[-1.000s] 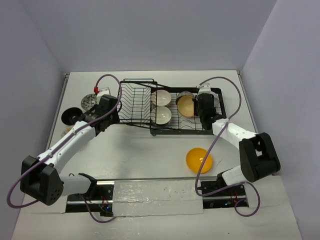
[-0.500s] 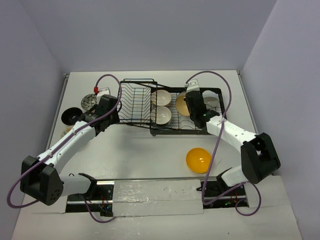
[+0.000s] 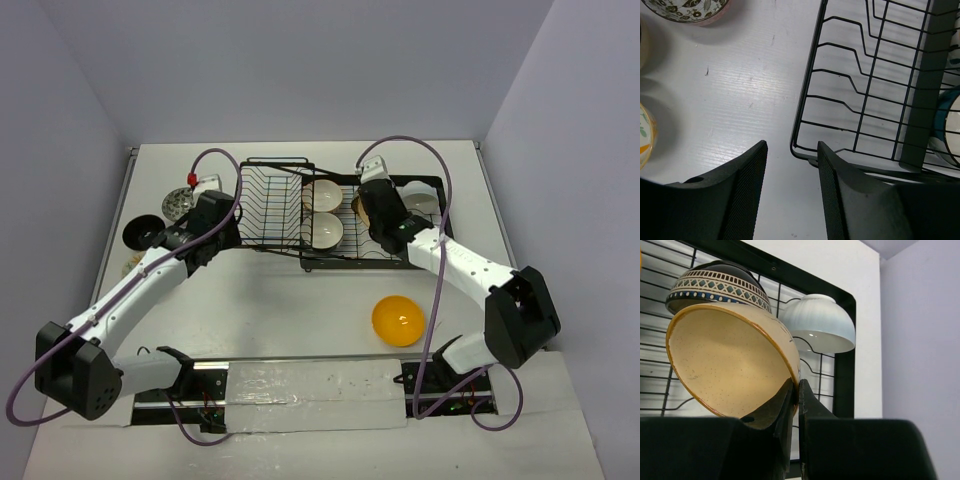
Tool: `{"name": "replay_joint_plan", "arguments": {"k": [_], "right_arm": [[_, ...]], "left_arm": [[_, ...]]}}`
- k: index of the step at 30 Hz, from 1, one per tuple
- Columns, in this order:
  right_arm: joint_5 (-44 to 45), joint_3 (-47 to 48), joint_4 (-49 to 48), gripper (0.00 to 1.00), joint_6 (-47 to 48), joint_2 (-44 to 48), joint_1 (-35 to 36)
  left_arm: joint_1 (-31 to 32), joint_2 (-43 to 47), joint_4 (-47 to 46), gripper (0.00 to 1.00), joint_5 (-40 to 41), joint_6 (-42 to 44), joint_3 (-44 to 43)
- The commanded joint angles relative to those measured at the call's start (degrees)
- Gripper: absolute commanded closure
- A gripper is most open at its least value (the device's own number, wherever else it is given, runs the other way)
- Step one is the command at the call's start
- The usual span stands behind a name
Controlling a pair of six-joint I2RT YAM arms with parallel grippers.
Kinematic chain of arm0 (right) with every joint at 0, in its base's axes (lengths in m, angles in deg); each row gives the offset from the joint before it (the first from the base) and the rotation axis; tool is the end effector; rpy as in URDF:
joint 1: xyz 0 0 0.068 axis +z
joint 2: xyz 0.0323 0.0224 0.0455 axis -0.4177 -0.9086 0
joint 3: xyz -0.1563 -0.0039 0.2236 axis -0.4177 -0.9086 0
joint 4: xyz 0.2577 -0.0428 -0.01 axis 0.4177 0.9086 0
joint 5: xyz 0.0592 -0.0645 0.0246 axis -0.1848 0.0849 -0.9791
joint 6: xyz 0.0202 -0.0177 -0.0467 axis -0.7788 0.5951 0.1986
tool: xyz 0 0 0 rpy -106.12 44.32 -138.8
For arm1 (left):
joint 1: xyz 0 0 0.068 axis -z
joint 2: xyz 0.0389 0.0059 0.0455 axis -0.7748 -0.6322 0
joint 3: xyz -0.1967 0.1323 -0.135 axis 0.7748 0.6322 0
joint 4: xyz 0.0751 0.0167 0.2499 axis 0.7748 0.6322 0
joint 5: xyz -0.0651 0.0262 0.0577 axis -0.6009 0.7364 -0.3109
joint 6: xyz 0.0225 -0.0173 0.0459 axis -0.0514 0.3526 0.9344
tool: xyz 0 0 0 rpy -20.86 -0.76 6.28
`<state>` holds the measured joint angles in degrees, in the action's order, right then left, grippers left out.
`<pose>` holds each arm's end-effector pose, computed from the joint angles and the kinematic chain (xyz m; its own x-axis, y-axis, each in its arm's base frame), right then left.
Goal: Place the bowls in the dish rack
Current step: Insert the bowl into the dish rack.
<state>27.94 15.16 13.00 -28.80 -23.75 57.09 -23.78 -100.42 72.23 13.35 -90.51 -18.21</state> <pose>0.2773 0.1486 0.2716 -0.4628 -0.4992 -0.7325 -0.0581 0.8416 -0.5369 0.2329 -0.1026 0.2836 -0.6348 -0.2187 -0.7411 -0.1996 0.9730 -0.1161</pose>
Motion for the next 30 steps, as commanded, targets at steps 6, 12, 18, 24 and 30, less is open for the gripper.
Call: {"name": "replay_joint_plan", "arguments": {"k": [6,12,18,24,30], "right_arm": [[11.8,0.1,-6.1,1.0,7.9,0.8,4.7],[17.6,-2.5,-11.0,1.0,13.2,-2.5,7.1],[23.5,-9.9,-26.7,1.0,24.2,-4.9,9.7],[25.1,-12.4,-37.8,1.0,31.6,-8.3,9.9],[23.7,-13.5,-45.5,1.0,37.0,-9.5,9.5]], "left_arm": [[0.9,1.7,1.1,0.49,-4.2,1.4,0.1],[0.9,2.3,1.0,0.5,-4.6,1.5,0.1],[1.6,3.3,1.3,0.5,-3.3,1.5,0.0],[2.6,4.5,1.5,0.49,-1.5,1.5,0.1],[2.8,4.6,1.6,0.49,-1.7,1.5,0.0]]}}
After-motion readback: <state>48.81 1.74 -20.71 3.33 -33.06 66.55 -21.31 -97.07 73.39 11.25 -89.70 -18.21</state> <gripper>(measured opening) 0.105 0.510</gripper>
